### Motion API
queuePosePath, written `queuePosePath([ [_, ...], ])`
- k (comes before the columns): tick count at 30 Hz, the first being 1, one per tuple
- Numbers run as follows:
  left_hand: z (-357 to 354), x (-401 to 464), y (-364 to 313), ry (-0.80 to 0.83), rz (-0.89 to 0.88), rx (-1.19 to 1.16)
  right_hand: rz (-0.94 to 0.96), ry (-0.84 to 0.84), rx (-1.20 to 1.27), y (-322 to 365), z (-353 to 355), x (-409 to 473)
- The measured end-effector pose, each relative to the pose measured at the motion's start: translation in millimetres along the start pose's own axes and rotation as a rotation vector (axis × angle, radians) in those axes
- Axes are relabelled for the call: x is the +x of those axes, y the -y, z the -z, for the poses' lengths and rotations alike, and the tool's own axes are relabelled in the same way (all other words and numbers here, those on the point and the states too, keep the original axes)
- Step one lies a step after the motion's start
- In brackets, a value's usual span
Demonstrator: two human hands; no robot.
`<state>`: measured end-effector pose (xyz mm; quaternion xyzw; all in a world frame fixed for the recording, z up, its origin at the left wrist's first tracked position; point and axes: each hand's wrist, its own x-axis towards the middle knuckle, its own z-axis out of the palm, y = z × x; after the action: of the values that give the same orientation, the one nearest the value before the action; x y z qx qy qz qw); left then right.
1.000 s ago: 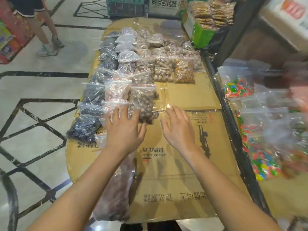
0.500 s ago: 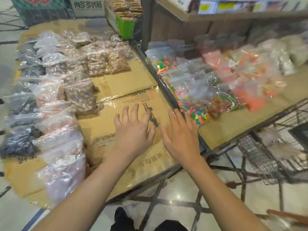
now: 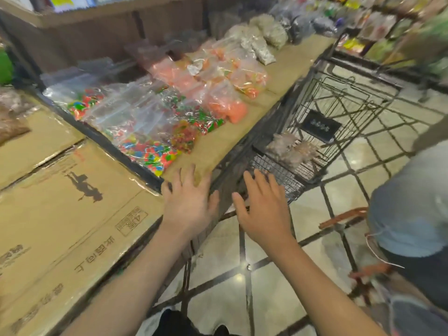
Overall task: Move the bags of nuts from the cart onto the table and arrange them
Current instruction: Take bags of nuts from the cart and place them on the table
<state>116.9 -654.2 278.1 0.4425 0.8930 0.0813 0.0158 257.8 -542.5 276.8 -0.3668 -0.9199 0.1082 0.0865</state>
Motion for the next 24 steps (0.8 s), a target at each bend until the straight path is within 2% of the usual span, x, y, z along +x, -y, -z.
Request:
queuePosePath([
  [4,-13,28,-51,0.034,-0.13,0.028,-0.122,-0.019,-0.003,-52,7,-2],
  [11,-41,104,-108,0.1,-0.245,0.025,-0.316,-0.021,-0.048,-113,4,30],
  [19,-72,237,-130,0.135,-0.353,0.005,-0.409,0.053,-0.044,-159,-4,137],
  [24,-90,317,-141,0.185,-0.416,-0.024,-0.46,-0.004,-0.057,-181,-20,203],
])
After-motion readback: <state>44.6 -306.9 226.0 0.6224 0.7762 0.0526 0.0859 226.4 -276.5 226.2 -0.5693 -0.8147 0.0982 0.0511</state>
